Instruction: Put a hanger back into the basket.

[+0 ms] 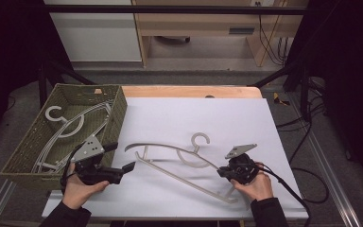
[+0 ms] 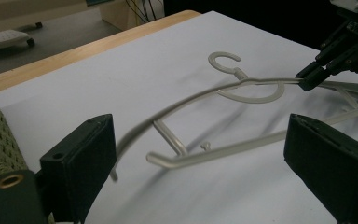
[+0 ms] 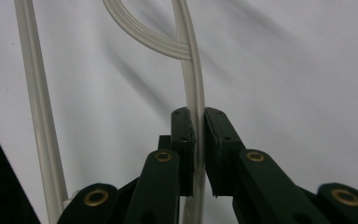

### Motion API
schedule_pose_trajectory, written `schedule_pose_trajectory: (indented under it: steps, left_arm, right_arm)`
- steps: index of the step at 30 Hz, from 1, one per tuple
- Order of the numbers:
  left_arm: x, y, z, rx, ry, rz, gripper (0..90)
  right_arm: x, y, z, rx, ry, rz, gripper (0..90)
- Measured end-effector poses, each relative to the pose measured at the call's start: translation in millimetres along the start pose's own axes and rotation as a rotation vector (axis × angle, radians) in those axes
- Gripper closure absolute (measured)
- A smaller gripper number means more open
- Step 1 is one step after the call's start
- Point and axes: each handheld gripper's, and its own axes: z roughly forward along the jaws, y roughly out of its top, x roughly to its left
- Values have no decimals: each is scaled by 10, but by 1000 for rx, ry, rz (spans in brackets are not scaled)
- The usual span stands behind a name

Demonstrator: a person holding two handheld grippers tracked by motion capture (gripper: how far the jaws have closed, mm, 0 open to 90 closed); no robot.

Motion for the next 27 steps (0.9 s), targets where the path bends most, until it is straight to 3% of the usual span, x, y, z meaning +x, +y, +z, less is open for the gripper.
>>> schedule_pose_trajectory:
  steps: [4,8,13,16,17,18,19,23,27]
  left_arm:
    - [-8,103,105,75,-21,44,106]
    - [-20,159,286,160,-54,85,128]
    - [-41,173,429,214,-78,118,171]
    - [-47,169,532,256,-101,141,198]
    - [-48,156,592,301,-115,166,236]
    - [-48,156,592,301,-115,166,258]
    - [-52,146,620,325,-126,185,258]
    - [-87,103,728,428,-140,264,407]
    - [-143,75,806,468,-164,294,499]
  right_arm:
    - [55,41,-18,-6,50,-65,829]
    - [98,71,-34,-13,78,-88,829]
    - [152,102,-55,-5,117,-130,828]
    - [184,113,-53,-2,114,-146,828]
    - [196,112,-54,-5,126,-164,828]
    - [196,112,-54,-5,126,-164,828]
    - [206,112,-62,-3,127,-166,828]
    - [235,104,-77,0,134,-181,828]
    - [262,106,-79,3,143,-197,828]
